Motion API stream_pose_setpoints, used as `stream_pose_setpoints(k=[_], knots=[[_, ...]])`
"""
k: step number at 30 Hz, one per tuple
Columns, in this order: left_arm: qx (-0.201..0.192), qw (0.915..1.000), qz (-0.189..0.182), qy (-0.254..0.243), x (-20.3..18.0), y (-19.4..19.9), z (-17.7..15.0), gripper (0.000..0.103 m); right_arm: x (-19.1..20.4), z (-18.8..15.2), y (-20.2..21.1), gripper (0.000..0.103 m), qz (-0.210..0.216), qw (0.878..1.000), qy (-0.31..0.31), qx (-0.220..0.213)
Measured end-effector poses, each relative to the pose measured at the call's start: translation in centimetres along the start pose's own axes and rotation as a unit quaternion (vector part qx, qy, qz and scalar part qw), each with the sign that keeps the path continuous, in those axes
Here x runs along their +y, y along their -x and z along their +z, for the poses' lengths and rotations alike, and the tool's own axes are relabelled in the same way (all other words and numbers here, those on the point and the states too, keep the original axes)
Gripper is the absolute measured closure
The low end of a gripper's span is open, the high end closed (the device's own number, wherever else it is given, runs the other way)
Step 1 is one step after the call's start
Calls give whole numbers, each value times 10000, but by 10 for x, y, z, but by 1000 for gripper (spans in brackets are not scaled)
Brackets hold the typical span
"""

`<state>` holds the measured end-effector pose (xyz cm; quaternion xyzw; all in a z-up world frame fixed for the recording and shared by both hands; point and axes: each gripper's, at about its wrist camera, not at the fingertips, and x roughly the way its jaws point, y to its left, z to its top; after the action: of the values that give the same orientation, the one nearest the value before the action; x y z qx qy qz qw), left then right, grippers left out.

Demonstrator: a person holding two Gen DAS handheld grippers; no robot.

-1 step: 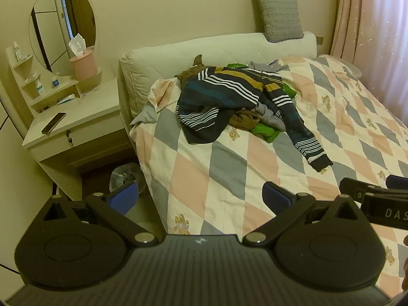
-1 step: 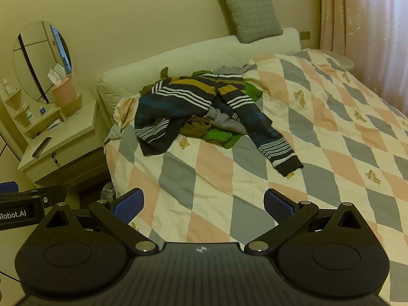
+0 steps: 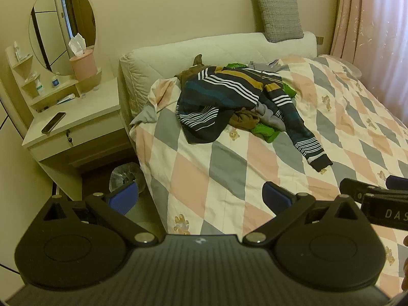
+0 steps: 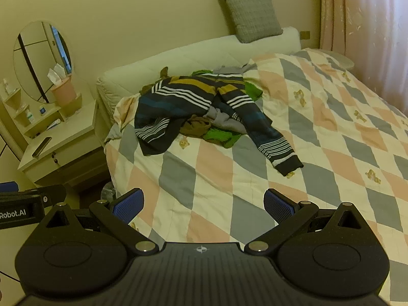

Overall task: Fold clothes
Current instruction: 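Move both grippers toward the striped sweater on the clothes pile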

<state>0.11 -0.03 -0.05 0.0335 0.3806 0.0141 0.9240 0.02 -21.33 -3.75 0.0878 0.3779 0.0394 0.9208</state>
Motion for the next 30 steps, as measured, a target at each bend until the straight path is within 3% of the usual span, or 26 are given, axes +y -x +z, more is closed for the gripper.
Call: stream_pose_setpoints(k=[18,30], knots=[[-12,9999,-82,-78,3,-8,8,1,3,10,-5,0,-68,10000,-46,-8],[146,9990,-352,-220,-2,-20,17,1,-5,19,-10,0,-107,9997,-203,-40]])
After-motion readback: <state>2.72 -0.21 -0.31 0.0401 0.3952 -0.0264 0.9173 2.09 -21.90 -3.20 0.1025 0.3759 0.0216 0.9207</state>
